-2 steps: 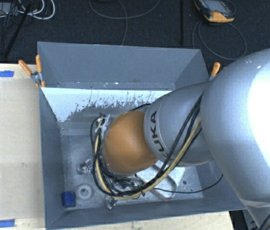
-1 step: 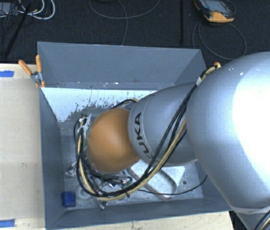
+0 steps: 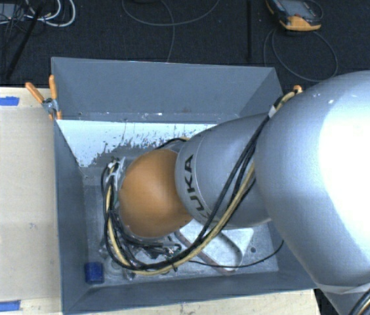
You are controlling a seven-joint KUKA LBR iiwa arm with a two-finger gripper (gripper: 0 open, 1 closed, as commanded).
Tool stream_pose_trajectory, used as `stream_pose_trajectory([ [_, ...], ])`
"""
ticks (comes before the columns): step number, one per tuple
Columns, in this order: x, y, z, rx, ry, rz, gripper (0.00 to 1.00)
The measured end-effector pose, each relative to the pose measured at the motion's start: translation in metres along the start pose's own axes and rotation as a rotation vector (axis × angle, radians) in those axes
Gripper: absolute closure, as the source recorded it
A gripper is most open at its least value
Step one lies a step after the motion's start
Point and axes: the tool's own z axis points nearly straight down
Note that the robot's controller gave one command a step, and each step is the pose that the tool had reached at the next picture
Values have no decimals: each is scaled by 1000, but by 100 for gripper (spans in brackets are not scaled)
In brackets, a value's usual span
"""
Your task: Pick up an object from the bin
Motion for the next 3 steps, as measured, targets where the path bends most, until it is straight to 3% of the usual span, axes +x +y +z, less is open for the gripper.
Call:
stream_pose_trajectory([
  [1,-2,0,-62,0,-1,4,100],
  [2,-2,0,-62,-2,5,9,100],
  [3,-4,0,-117,0,0,14,100],
])
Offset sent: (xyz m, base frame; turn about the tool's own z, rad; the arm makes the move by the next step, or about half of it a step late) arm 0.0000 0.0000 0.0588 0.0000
